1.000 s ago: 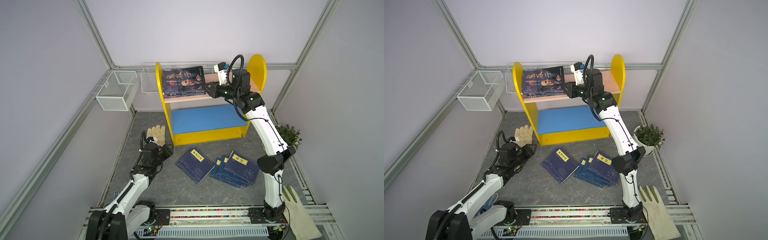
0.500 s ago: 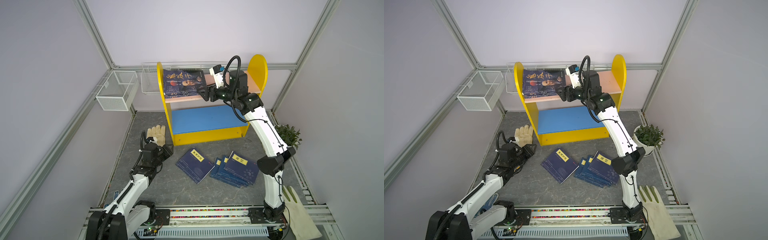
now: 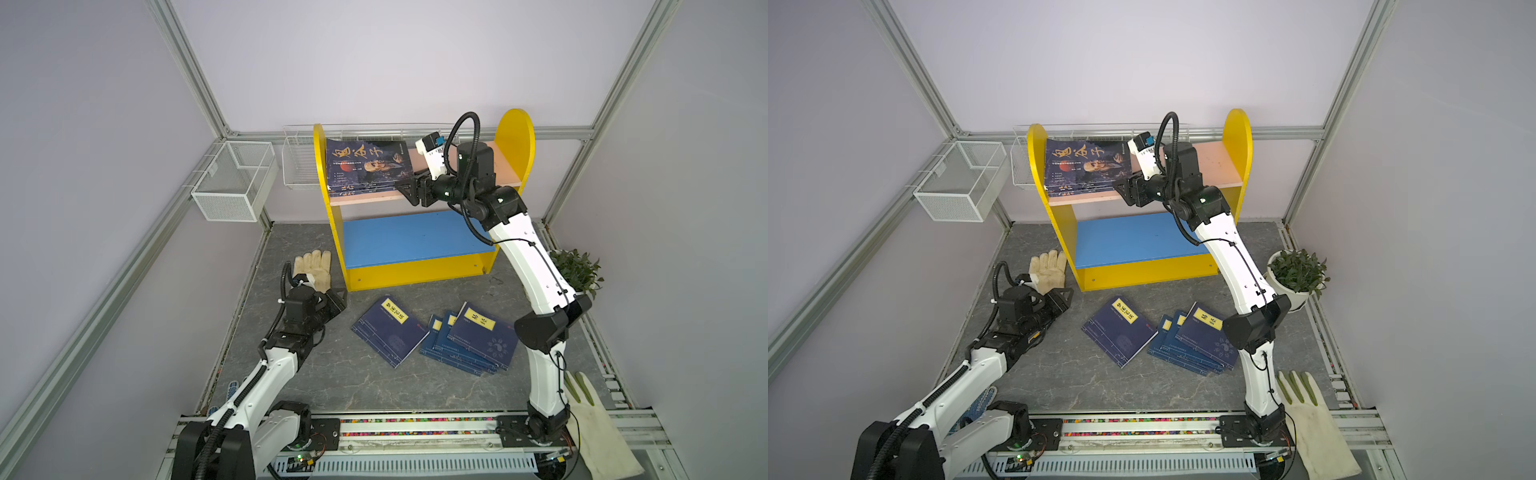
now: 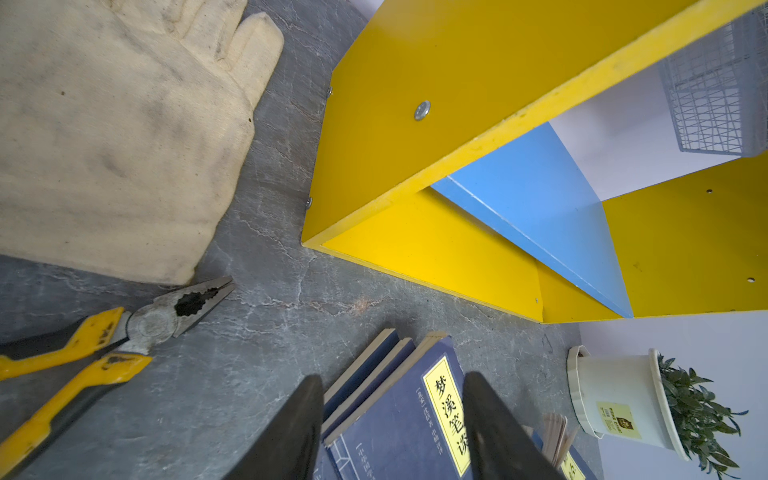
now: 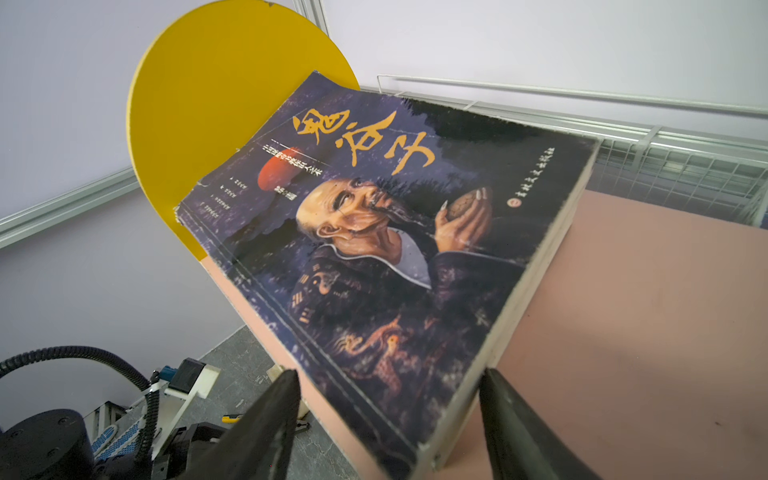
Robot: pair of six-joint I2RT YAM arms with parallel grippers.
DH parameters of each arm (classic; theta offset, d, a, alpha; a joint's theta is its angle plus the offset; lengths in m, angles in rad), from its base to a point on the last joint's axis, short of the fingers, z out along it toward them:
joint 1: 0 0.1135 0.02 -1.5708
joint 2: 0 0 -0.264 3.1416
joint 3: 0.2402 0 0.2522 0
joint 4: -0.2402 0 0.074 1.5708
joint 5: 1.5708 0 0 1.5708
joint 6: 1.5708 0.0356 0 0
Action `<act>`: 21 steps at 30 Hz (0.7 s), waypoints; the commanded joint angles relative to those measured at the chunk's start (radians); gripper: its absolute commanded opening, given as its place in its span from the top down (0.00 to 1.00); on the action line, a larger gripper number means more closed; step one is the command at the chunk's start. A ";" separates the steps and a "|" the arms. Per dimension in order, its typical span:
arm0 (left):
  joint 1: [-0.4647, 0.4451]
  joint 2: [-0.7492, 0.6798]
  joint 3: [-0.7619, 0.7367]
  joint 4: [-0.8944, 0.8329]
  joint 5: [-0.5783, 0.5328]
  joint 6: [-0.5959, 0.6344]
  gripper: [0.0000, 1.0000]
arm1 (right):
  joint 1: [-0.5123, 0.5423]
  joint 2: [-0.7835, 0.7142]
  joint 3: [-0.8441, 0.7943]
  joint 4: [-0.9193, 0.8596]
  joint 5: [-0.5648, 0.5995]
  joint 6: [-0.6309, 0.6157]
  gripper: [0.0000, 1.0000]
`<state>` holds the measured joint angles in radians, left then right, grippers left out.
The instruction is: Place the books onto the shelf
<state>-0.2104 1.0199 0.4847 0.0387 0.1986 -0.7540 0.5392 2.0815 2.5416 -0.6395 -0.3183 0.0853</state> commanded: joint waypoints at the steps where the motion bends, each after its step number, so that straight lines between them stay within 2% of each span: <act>1: 0.002 -0.001 0.003 0.000 -0.013 0.012 0.45 | 0.022 0.027 -0.017 -0.035 -0.039 0.015 0.34; 7: 0.003 0.006 0.003 0.000 -0.010 0.016 0.45 | 0.037 0.038 -0.018 -0.037 -0.065 0.023 0.49; 11: 0.002 0.005 0.003 0.000 -0.008 0.019 0.46 | 0.049 0.038 -0.018 -0.041 -0.073 0.018 0.53; 18: 0.000 -0.008 0.004 0.003 0.013 0.044 0.45 | 0.065 -0.011 -0.054 -0.032 0.014 -0.026 0.31; 21: -0.009 -0.017 0.034 -0.030 0.029 0.070 0.45 | 0.064 -0.045 -0.094 -0.004 0.043 -0.044 0.27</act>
<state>-0.2119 1.0199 0.4850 0.0334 0.2104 -0.7261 0.5694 2.0571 2.4954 -0.6189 -0.2462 0.0666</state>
